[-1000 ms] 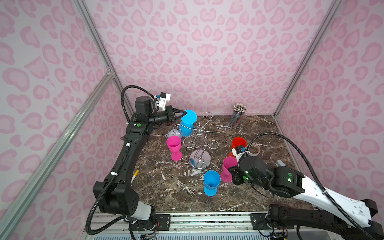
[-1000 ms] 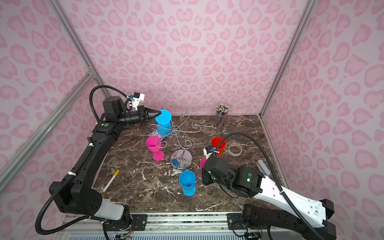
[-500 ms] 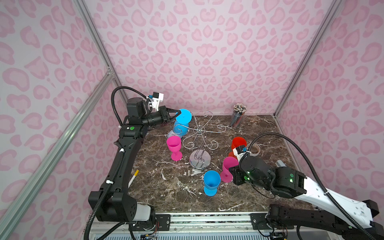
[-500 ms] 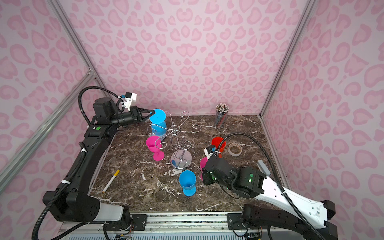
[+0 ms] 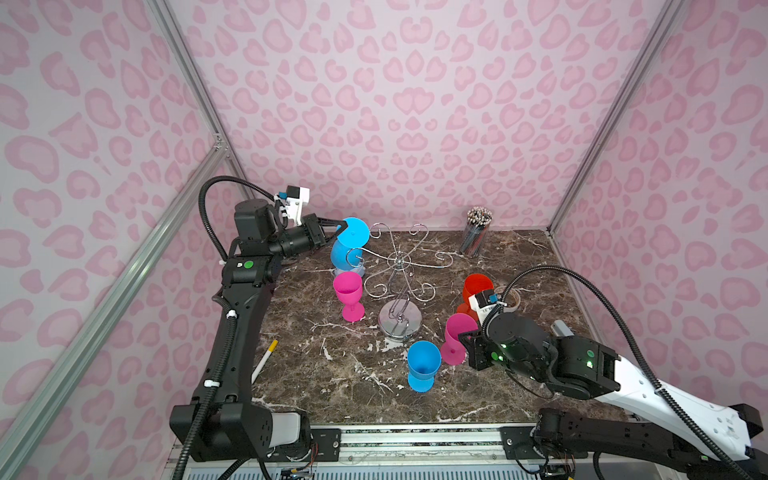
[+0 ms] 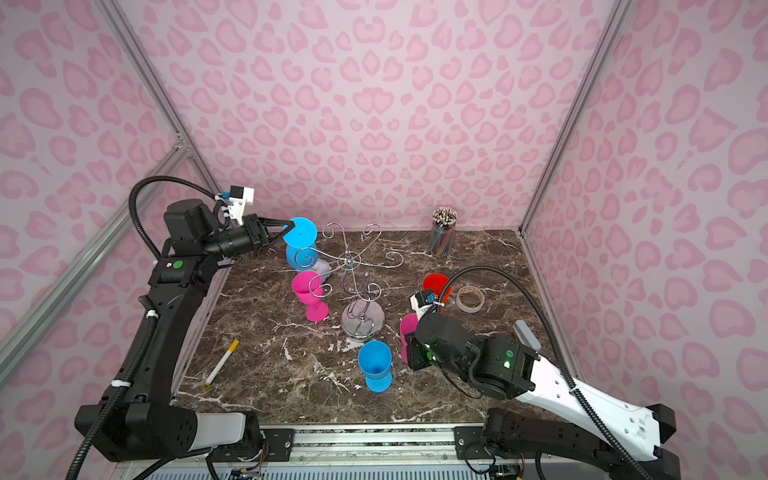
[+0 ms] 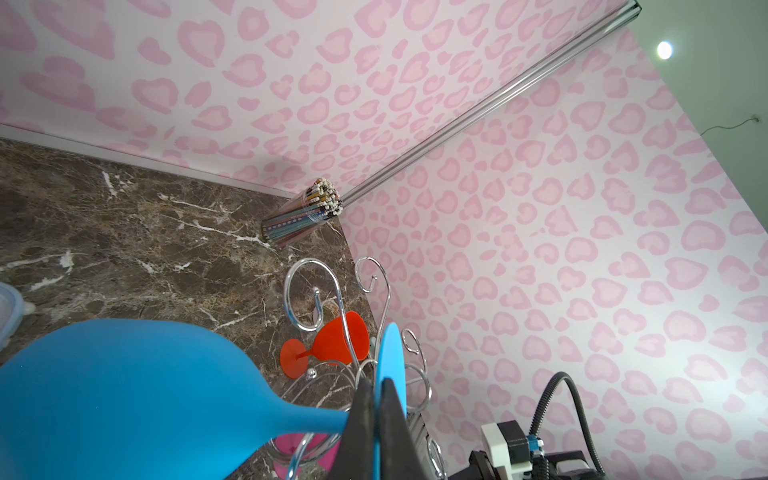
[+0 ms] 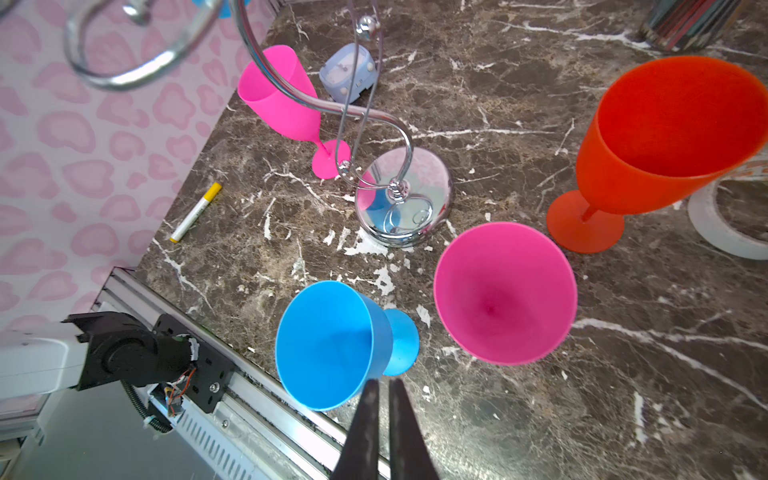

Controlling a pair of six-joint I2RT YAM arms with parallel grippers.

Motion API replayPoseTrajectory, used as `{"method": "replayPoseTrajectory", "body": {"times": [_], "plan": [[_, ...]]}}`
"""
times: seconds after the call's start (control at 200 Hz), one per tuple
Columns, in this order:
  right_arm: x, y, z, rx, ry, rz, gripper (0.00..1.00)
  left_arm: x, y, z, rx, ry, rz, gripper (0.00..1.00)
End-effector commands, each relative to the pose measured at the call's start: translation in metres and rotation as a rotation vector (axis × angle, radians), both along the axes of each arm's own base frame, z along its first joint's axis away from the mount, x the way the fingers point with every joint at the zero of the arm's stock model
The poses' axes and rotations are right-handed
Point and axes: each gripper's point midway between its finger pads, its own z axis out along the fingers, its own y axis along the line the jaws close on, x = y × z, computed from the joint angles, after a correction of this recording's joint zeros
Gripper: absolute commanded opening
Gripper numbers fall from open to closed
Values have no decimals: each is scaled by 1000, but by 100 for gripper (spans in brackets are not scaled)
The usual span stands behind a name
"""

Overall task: Take the wine glass off the wine glass rack
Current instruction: 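Pull the blue glass off the rack hook with the left gripper, then lift the blue glass upward with the left gripper while the right gripper reaches toward it, then grasp the blue glass stem with the right gripper while the left gripper holds the base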

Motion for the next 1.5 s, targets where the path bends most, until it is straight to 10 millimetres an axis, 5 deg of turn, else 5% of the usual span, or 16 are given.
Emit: {"method": "replayPoseTrajectory", "body": {"times": [0.0,0.285,0.5,0.805,1.19,1.495], "plan": [[4,8,23,88,-40,29,9,-8,7,22,15,-85,23,4],[28,7,111,323,-178,85,5,-45,13,73,120,-357,73,4],[42,33,167,404,-241,220,7,-75,7,104,126,-516,45,4],[62,67,240,533,-297,390,17,-114,-36,139,168,-757,-82,4],[72,56,261,672,-249,416,26,-157,-105,140,293,-1103,-199,4],[65,53,254,712,-186,443,31,-167,-158,95,557,-1305,-286,4]]}}
